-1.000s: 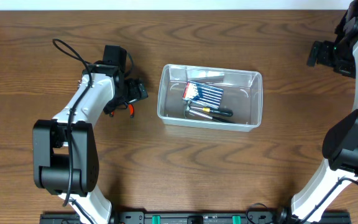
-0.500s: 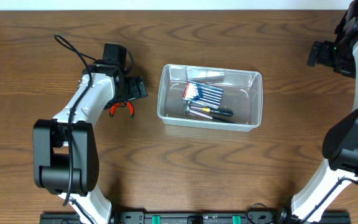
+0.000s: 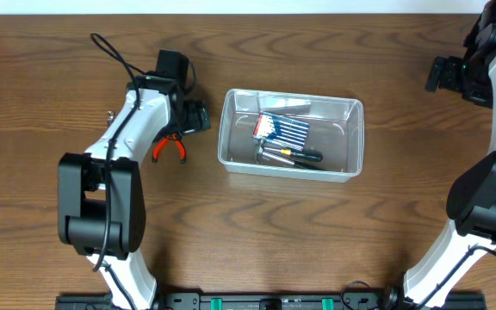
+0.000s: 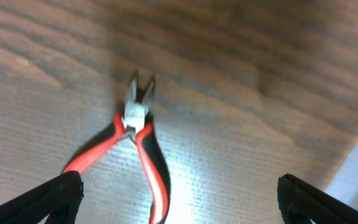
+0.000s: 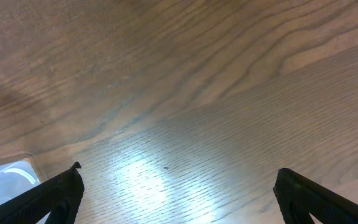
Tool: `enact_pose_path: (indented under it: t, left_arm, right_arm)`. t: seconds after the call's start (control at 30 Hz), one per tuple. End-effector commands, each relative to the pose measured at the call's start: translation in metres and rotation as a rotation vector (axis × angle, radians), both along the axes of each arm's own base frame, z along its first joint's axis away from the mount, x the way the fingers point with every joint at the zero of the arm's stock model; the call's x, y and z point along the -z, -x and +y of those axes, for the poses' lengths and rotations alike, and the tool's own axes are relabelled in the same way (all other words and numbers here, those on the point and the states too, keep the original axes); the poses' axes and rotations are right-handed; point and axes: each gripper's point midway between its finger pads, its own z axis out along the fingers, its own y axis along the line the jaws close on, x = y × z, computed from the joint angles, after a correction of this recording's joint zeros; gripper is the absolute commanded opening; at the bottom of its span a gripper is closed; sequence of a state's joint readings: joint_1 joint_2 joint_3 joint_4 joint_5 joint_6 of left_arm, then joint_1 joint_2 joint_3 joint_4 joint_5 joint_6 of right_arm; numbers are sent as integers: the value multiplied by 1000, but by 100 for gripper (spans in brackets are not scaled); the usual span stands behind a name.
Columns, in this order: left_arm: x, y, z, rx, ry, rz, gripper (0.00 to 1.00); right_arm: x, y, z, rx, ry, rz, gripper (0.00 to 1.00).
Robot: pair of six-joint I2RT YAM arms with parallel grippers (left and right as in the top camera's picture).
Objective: Pack container
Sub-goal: 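Lower the left gripper and close it on the pliers' joint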
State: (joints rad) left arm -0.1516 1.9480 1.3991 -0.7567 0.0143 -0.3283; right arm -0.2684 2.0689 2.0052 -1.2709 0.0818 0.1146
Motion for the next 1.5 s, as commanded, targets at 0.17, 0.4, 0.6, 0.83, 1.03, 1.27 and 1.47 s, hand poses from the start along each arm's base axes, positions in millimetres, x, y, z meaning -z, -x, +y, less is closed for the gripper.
enact_pose_path:
  t: [0.17, 0.4, 0.6, 0.83, 1.03, 1.27, 1.47]
  left_arm:
    - [10, 5, 17, -84, -28, 48, 98]
    - [10, 9, 6, -163, 49, 70, 98]
    - [10, 10, 2, -178, 71, 75, 98]
    - [11, 10, 3, -178, 69, 76, 98]
    - [15, 11, 8, -183, 37, 85, 98]
    - [28, 17, 9, -190, 29, 127, 98]
    - [28, 14, 8, -190, 31, 118, 98]
  right_arm:
    - [0, 2, -3, 18, 1, 1, 99]
    - [0, 2, -3, 18, 1, 1, 99]
    - [0, 2, -3, 18, 1, 1, 99]
    - [0, 2, -3, 18, 1, 1, 99]
    - [0, 2, -3, 18, 1, 1, 99]
    - [0, 2, -3, 18, 0, 1, 99]
    - [0, 2, -3, 18, 0, 1, 99]
